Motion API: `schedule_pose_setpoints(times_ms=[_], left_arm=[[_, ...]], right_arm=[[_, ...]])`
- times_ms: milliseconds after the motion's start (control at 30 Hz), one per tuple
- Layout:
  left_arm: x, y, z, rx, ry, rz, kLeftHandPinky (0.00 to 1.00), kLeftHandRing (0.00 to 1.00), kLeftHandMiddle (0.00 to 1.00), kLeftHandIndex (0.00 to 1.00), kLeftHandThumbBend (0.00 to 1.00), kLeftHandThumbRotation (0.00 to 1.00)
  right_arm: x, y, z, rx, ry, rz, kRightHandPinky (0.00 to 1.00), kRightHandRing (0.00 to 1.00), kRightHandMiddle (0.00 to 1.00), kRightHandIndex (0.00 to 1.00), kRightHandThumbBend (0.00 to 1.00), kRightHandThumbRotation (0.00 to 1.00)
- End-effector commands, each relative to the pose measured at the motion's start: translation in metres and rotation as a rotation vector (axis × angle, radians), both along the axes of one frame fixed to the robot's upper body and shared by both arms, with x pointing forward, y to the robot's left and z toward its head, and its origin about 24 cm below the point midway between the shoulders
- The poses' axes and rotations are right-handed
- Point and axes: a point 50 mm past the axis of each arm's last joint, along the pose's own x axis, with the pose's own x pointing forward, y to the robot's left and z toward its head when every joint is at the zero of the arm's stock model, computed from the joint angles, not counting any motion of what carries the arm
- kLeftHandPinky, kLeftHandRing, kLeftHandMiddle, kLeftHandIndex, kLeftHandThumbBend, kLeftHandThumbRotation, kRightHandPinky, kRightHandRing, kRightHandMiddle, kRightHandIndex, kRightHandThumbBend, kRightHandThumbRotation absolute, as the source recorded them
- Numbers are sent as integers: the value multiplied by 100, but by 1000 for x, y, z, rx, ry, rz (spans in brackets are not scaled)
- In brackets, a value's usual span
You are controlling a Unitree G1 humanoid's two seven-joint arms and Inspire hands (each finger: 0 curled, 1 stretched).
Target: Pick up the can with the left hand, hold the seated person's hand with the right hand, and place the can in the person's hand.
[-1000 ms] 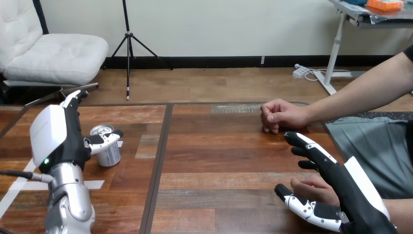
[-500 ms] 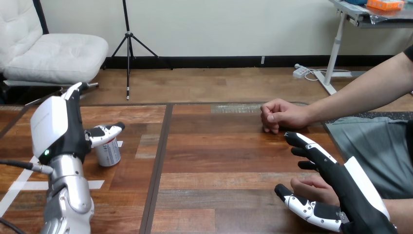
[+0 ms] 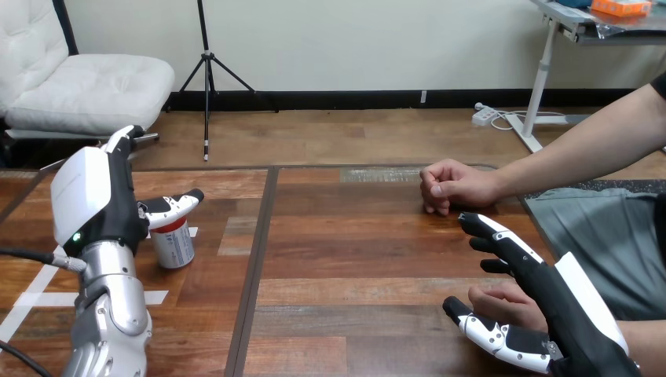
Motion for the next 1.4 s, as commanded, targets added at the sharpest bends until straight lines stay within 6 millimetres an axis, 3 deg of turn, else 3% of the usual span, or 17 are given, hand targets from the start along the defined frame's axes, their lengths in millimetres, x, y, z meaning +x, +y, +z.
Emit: schedule_pose_setpoints(times_ms=[0,633,1367], left_arm=[[13,0,21,34,-44,-35,65,78,84,83,80,16],[14,-1,22,27,44,-64,58,74,83,84,81,16],[17,-1,20,60,87,-103,66,78,83,82,81,17]], right_arm=[[10,1,15,-14,-82,17,83,89,91,90,43,10],[9,1,16,-14,-85,16,83,89,91,90,43,11],[10,1,17,-16,-86,16,83,90,92,90,43,10]])
